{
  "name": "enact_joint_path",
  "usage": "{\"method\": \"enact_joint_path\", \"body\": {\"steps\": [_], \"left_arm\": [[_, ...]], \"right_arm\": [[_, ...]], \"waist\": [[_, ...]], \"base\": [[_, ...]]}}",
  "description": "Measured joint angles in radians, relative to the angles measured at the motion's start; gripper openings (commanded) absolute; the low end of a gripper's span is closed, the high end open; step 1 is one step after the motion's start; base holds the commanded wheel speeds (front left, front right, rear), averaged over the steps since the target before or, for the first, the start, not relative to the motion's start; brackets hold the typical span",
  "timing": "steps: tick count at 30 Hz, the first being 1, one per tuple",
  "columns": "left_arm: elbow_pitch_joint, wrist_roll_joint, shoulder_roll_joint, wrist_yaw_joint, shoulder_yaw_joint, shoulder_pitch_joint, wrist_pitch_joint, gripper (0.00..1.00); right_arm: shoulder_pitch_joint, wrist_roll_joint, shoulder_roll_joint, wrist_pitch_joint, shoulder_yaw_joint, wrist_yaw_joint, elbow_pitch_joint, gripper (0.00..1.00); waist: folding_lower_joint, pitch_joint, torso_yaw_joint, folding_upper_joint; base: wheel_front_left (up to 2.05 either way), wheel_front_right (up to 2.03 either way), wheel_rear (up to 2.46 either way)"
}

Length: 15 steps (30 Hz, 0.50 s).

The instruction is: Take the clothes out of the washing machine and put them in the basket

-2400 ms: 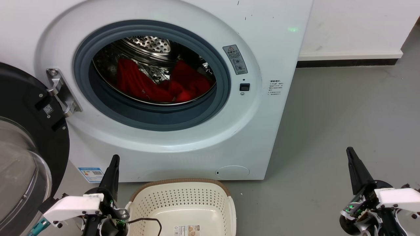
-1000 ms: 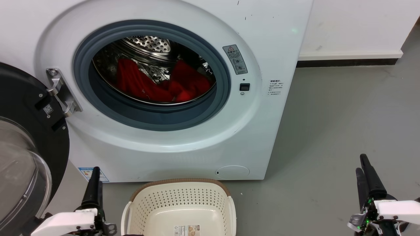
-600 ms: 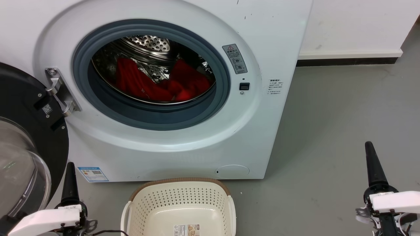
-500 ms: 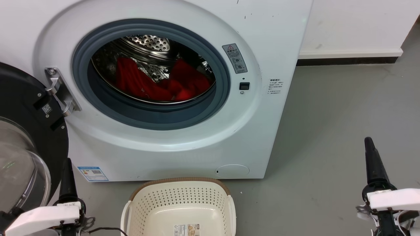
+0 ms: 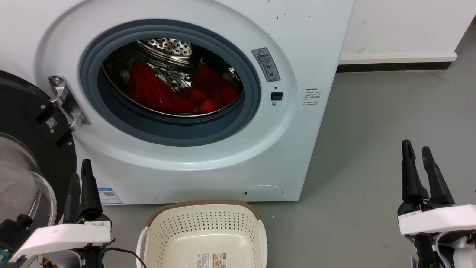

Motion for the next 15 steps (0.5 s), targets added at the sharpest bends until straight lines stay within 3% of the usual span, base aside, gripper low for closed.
{"method": "enact_joint_path", "body": {"steps": [15], "left_arm": [[-0.145, 0.369, 0.000, 0.125, -0.128, 0.017, -0.046, 1.00]], "right_arm": [[0.004, -0.274, -0.001, -0.048, 0.050, 0.000, -0.060, 1.00]], "waist": [[0.0000, 0.009, -0.011, 0.0000]], "base": [[0.00, 0.00, 0.00]]}}
